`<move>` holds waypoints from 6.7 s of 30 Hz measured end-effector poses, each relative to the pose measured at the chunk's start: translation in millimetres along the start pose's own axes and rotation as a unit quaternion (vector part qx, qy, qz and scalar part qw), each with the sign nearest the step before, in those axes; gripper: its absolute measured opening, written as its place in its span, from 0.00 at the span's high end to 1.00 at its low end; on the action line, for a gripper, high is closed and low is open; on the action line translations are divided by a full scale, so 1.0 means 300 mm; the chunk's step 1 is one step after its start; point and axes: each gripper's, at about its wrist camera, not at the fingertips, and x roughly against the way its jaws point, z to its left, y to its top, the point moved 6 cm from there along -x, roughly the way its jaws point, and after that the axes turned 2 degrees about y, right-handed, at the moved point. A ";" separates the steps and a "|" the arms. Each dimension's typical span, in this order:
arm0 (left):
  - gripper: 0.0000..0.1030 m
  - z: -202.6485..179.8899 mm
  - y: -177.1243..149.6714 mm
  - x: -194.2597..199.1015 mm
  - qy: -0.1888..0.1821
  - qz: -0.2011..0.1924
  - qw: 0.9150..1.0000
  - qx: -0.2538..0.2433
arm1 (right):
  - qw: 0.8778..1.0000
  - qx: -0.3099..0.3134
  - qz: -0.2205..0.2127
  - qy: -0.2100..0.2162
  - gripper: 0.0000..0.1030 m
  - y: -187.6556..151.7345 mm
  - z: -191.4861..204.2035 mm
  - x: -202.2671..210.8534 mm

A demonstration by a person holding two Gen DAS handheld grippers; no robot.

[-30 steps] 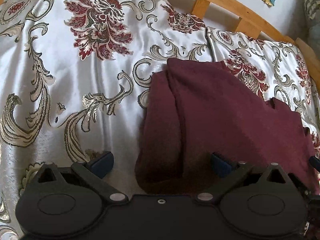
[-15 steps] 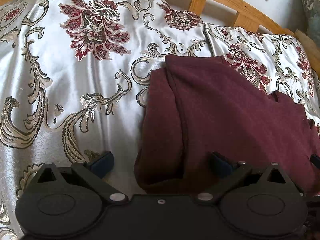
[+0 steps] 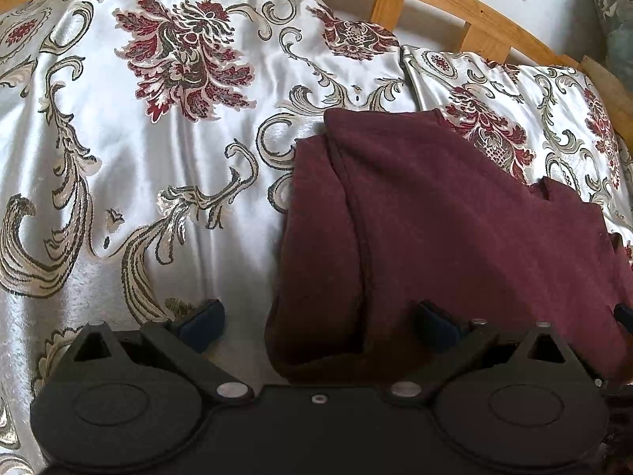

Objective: Fold small clothes

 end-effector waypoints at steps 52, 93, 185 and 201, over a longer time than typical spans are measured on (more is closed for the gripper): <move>0.86 -0.867 0.021 0.140 -0.123 0.001 0.963 -0.238 | 0.980 -0.132 -0.007 -0.149 0.00 0.067 -0.653 0.086; 0.63 -0.714 -0.185 0.171 0.019 -0.089 0.931 -0.353 | 0.870 -0.403 0.046 0.282 0.00 0.139 -0.447 -0.191; 0.01 -0.576 -0.190 0.109 -0.066 -0.005 0.996 -0.051 | 0.975 -0.173 0.129 0.059 0.00 -0.078 -0.490 0.145; 0.01 -0.559 -0.210 0.073 -0.079 0.026 0.996 -0.014 | 0.959 -0.282 0.033 0.022 0.00 -0.032 -0.654 0.180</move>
